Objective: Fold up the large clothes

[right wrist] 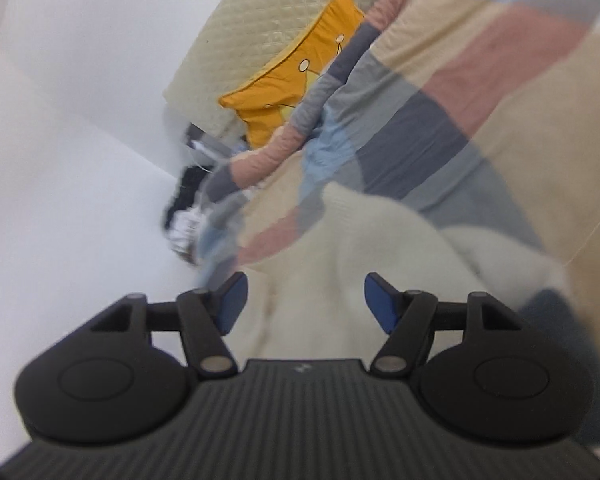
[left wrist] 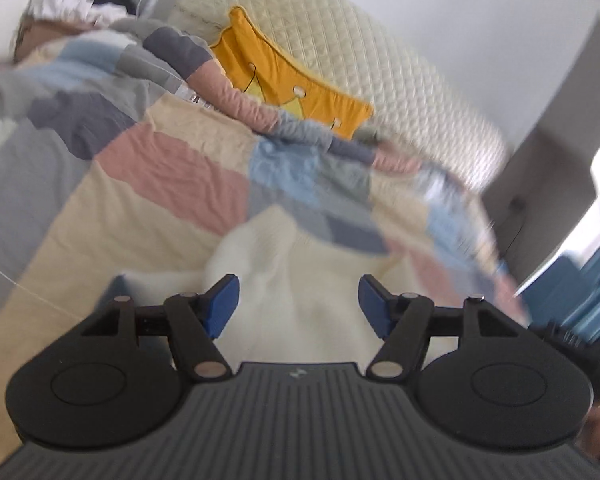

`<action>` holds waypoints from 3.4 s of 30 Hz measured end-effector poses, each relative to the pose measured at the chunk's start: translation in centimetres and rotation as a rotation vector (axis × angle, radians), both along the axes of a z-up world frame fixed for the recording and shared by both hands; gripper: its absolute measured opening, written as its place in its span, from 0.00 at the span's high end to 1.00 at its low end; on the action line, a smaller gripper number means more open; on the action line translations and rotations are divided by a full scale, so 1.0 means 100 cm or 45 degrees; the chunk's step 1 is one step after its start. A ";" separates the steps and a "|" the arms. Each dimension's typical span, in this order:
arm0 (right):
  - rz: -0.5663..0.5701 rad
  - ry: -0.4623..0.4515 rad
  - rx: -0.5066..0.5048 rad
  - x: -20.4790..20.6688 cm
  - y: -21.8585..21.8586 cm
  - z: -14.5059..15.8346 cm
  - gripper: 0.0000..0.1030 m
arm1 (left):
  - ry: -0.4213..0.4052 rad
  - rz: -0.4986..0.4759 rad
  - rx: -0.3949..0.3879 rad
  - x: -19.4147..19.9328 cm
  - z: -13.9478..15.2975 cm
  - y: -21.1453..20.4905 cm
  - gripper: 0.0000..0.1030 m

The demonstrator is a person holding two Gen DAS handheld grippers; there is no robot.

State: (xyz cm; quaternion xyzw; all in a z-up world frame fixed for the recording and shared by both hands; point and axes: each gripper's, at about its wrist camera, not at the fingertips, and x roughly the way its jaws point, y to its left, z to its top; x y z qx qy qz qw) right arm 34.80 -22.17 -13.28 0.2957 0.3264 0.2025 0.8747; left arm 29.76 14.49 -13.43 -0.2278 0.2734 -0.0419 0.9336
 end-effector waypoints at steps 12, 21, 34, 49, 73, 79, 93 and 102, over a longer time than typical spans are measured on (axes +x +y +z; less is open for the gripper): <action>0.084 -0.108 -0.985 -0.007 0.080 -0.038 0.38 | 0.186 -0.039 0.639 0.008 -0.042 -0.067 0.31; -0.014 -0.120 -1.093 -0.006 0.075 -0.038 0.80 | 0.266 0.150 0.840 0.013 -0.054 -0.052 0.31; -0.324 0.027 -0.773 0.005 -0.004 -0.027 0.86 | 0.303 0.425 0.707 0.006 -0.040 0.009 0.31; -0.335 0.097 -0.514 0.002 -0.013 -0.030 0.71 | 0.330 0.407 0.227 0.009 -0.041 0.052 0.30; -0.071 -0.292 -0.622 -0.032 0.050 0.022 0.58 | 0.325 -0.038 0.227 0.048 -0.049 -0.061 0.51; 0.045 -0.093 -0.671 0.002 0.075 -0.007 0.62 | 0.380 0.083 0.193 0.068 -0.057 -0.042 0.51; -0.239 0.041 -0.838 0.078 0.058 -0.038 0.81 | 0.324 0.410 0.245 0.093 -0.042 0.026 0.56; -0.352 0.097 -0.555 0.091 0.017 -0.045 0.86 | 0.416 0.418 0.107 0.104 -0.065 0.058 0.58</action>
